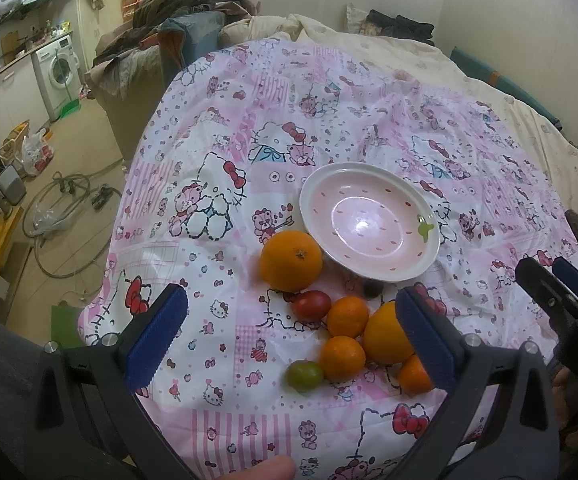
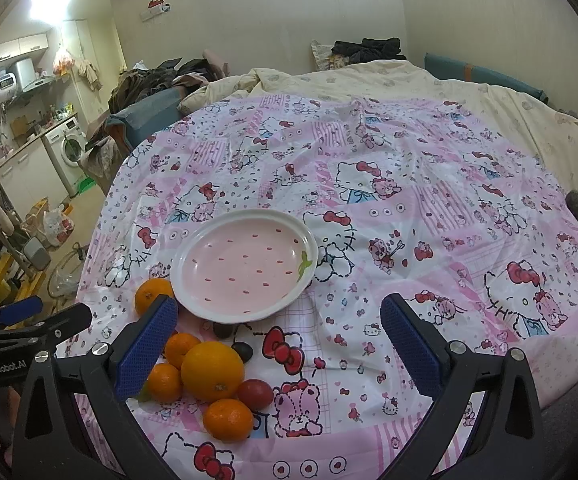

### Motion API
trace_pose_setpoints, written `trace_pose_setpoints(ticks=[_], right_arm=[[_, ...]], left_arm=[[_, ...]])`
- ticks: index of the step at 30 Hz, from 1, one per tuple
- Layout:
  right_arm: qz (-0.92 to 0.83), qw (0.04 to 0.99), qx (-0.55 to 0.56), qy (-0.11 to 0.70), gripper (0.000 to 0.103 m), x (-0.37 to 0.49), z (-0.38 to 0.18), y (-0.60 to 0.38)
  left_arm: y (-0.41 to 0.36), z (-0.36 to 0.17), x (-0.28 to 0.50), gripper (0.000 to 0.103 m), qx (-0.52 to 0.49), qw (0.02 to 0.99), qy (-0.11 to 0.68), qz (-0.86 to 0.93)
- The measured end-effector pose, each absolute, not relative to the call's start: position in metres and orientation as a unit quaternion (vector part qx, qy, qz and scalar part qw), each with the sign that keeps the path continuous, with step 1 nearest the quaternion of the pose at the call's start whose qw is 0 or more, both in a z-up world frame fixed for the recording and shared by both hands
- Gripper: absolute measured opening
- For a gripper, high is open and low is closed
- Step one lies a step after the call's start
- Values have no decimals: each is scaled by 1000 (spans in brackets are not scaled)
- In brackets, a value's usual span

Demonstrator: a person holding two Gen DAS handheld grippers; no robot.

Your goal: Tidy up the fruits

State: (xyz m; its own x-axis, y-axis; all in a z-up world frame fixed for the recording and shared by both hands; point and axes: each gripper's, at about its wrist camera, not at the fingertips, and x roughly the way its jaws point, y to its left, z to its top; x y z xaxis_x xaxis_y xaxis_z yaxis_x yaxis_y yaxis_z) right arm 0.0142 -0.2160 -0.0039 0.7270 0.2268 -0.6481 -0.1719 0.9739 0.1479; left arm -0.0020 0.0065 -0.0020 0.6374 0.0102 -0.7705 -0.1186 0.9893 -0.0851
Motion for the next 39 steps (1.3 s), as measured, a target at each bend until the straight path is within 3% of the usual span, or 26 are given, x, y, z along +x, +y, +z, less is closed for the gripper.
trace_pose_setpoints(ticks=[18, 24, 27, 31, 39], right_arm=[[110, 921, 47, 372, 103, 17, -9, -219], [132, 860, 44, 492, 101, 30, -51, -216], [153, 826, 8, 542, 87, 26, -75, -202], [191, 806, -6, 560, 85, 19, -85, -185], [211, 768, -13, 604, 53, 24, -109, -169]], left_arm=[[4, -8, -1, 103, -70, 896, 437, 32], [9, -12, 2, 103, -82, 888, 451, 35], [12, -12, 3, 103, -91, 885, 454, 36], [13, -12, 4, 103, -97, 882, 460, 38], [20, -19, 6, 103, -105, 873, 473, 47]])
